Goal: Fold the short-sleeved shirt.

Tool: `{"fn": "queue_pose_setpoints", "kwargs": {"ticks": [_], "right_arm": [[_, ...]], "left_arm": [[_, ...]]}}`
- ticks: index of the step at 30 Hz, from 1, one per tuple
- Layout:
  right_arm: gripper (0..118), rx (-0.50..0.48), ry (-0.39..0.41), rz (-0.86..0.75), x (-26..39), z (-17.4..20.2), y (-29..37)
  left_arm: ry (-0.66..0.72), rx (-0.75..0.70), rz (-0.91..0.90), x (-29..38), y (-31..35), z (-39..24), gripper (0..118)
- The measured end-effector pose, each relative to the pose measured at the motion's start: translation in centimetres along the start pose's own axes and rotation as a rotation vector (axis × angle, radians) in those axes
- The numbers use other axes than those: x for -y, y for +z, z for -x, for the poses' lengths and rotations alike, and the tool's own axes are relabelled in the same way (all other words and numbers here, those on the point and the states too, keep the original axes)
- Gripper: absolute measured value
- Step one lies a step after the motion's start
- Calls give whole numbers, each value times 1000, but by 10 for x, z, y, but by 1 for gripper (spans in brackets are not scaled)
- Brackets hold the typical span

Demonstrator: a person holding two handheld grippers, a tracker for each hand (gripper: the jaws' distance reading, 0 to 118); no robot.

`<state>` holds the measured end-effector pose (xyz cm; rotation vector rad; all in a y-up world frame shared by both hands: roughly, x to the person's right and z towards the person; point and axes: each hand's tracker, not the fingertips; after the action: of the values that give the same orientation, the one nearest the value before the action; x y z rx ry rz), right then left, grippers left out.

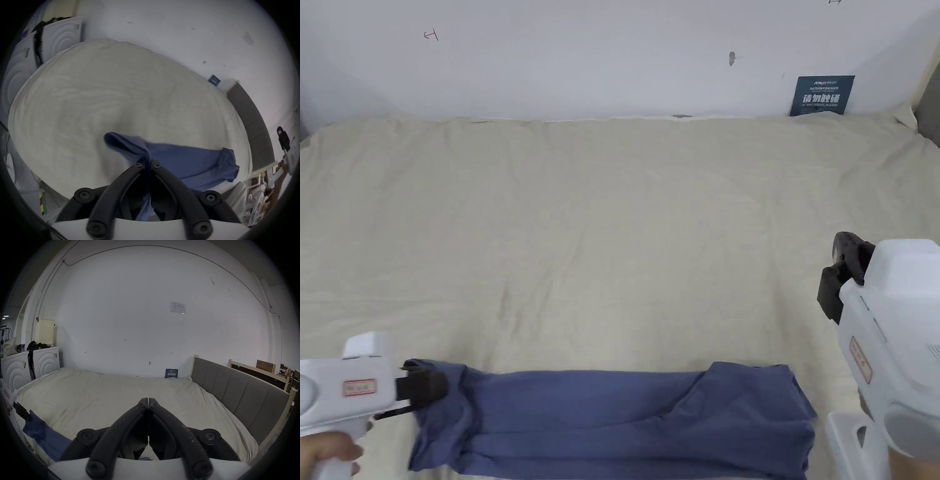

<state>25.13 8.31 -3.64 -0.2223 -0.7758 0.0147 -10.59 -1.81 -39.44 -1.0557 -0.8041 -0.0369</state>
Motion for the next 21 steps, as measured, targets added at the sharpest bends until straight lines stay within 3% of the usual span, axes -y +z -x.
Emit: {"fn": "queue_pose_setpoints", "kwargs": {"ticks": [8, 17, 18, 19, 20, 21], "right_arm": [[2, 9, -2, -12, -1, -12, 11], [2, 35, -14, 3, 3, -25, 15], [2, 37, -12, 5, 4, -26, 15], [2, 39, -10, 6, 4, -26, 15], [2, 40, -9, 6, 4, -26, 16], [2, 40, -10, 7, 4, -26, 16]], "left_arm": [[-126, 158, 122, 10, -70, -99, 6], [-213, 128, 240, 33, -131, -161, 9], [-223, 116, 243, 34, -134, -163, 20], [-228, 101, 245, 35, -137, -166, 42], [-228, 96, 244, 35, -138, -166, 74], [-230, 91, 244, 35, -138, -166, 85]]}}
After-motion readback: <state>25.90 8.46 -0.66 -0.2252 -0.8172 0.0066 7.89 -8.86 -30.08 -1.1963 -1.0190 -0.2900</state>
